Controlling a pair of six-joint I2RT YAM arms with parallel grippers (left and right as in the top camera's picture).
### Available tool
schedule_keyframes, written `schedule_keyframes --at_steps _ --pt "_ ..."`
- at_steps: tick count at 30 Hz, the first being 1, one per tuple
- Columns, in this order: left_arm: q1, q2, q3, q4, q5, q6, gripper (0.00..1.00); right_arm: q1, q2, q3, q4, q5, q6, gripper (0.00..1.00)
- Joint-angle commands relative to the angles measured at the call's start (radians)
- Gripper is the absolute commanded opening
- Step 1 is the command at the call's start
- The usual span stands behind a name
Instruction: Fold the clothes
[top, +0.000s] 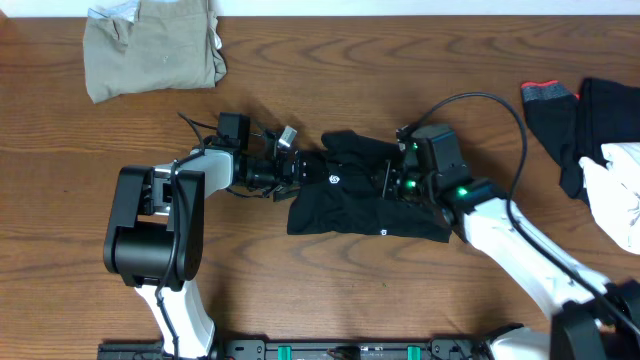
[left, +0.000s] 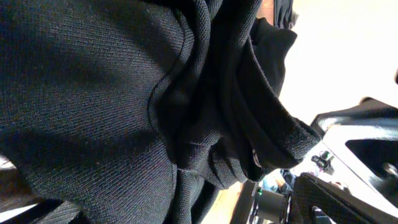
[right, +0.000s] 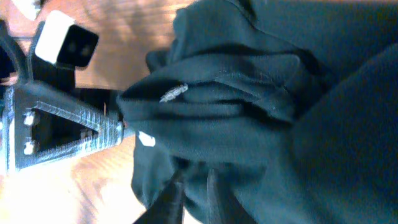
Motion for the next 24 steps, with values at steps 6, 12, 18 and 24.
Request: schedule_keyframes --at_steps 6,12,18,24 --pt "-0.004 0.039 -0.027 -0.007 -0.117 0.006 0.98 0.044 0.208 0.003 0.259 -0.094 0.132 0.01" --pt "-0.004 0.039 -0.027 -0.007 -0.117 0.006 0.98 0.060 0.322 0.003 0.410 -0.154 0.197 0.01" --pt "-0.004 0.039 -0.027 -0.007 -0.118 0.006 0.98 0.108 0.403 0.003 0.434 -0.171 0.227 0.01" --pt "-0.004 0.039 -0.027 -0.007 -0.118 0.006 0.98 0.138 0.414 0.005 0.401 -0.158 0.228 0.01"
